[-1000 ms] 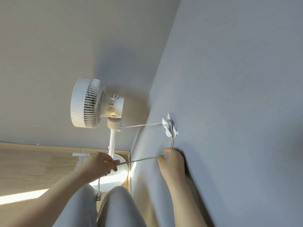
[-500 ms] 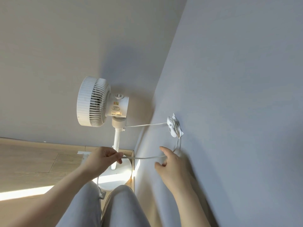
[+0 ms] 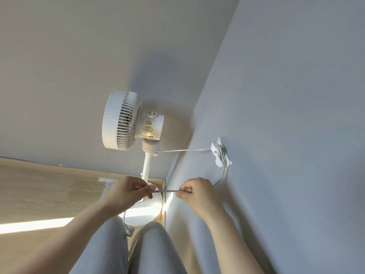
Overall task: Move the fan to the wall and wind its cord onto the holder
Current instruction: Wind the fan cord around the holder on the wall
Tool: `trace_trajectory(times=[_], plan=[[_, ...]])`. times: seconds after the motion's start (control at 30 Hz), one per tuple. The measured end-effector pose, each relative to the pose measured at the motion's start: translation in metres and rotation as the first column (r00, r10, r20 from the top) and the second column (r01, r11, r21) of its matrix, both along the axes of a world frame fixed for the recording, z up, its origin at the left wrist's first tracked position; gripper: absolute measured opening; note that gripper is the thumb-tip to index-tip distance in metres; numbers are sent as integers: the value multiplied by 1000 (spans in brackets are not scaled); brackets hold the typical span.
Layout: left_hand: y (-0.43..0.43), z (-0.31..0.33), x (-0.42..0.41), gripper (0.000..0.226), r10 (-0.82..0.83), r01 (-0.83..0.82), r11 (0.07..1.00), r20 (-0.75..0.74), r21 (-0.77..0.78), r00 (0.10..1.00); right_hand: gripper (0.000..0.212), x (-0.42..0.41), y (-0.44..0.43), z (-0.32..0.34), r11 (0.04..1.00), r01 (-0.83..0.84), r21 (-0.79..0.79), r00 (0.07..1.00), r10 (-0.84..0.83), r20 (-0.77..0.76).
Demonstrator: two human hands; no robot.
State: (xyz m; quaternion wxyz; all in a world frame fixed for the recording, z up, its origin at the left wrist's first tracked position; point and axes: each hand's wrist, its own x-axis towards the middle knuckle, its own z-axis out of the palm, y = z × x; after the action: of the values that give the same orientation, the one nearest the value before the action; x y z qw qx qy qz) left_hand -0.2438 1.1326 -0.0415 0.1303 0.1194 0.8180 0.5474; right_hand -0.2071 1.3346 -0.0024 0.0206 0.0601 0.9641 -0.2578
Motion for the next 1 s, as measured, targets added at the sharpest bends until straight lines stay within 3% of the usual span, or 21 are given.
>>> trace_trajectory(times=[0.17,0.5,1.0], plan=[[-13,-6,-2,27,-54,49,998,114,46,992,16,-21,5,-21,995,1,-96,995,9,100],[-13,-19,-21,13,40,-86,981,254,173,966,9,-95,-5,-19,996,-89,28,992,86,97],[-3,-35,-59,22,23,-57,990,241,132,970,16,-180,23,23,973,-20,229,986,-18,165]])
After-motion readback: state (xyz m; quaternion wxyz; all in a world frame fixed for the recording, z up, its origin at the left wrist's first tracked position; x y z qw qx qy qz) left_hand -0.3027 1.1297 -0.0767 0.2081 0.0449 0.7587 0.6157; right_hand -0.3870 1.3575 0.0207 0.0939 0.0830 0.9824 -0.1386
